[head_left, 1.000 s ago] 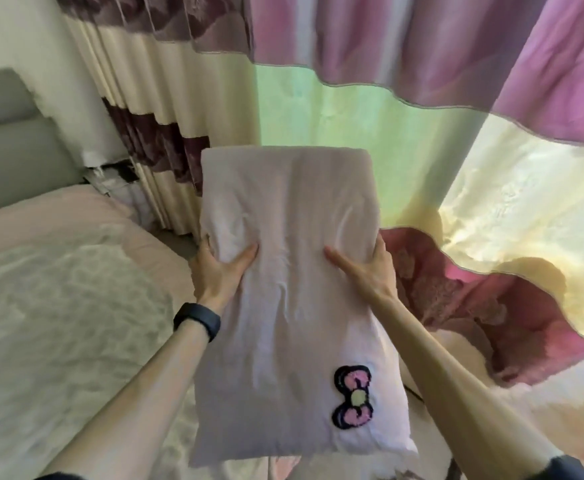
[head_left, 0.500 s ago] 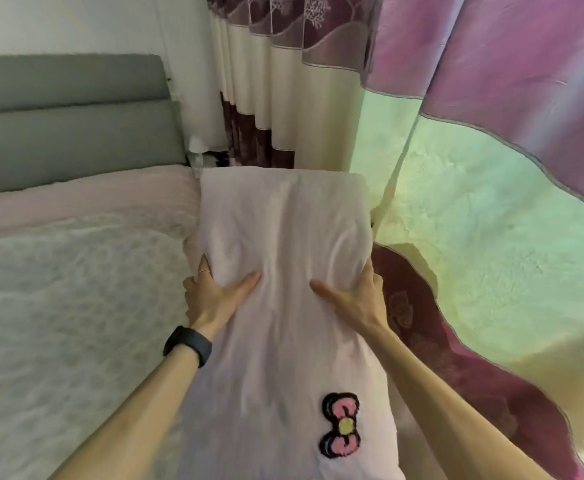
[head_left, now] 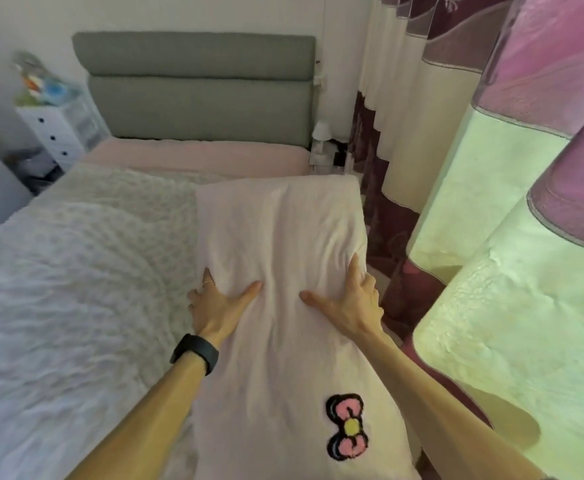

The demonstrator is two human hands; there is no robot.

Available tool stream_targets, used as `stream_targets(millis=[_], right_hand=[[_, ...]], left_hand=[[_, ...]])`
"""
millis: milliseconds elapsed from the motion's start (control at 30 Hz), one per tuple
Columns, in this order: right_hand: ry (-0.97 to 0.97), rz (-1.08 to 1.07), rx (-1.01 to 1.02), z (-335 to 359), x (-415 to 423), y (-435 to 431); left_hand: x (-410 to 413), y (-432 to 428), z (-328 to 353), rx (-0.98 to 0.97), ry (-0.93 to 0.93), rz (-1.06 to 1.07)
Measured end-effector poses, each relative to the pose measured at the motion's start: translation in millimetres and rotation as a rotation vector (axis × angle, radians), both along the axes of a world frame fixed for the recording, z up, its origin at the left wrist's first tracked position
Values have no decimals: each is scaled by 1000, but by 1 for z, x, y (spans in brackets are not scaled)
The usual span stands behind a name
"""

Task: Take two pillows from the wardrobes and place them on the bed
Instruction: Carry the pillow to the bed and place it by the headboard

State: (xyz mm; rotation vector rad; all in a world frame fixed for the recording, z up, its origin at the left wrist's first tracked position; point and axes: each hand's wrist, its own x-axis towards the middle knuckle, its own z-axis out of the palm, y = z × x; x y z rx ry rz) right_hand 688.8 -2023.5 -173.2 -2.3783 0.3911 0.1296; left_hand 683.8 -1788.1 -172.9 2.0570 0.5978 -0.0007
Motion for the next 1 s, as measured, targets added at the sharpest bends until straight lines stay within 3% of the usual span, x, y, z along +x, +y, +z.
stream_targets(millis=[400,1000], right_hand=[[29,87,115,4,89,-15],[-160,105,73,69,418,26]], left_hand=[[62,-22,26,173,30,96],[381,25,73,11,-150,174]])
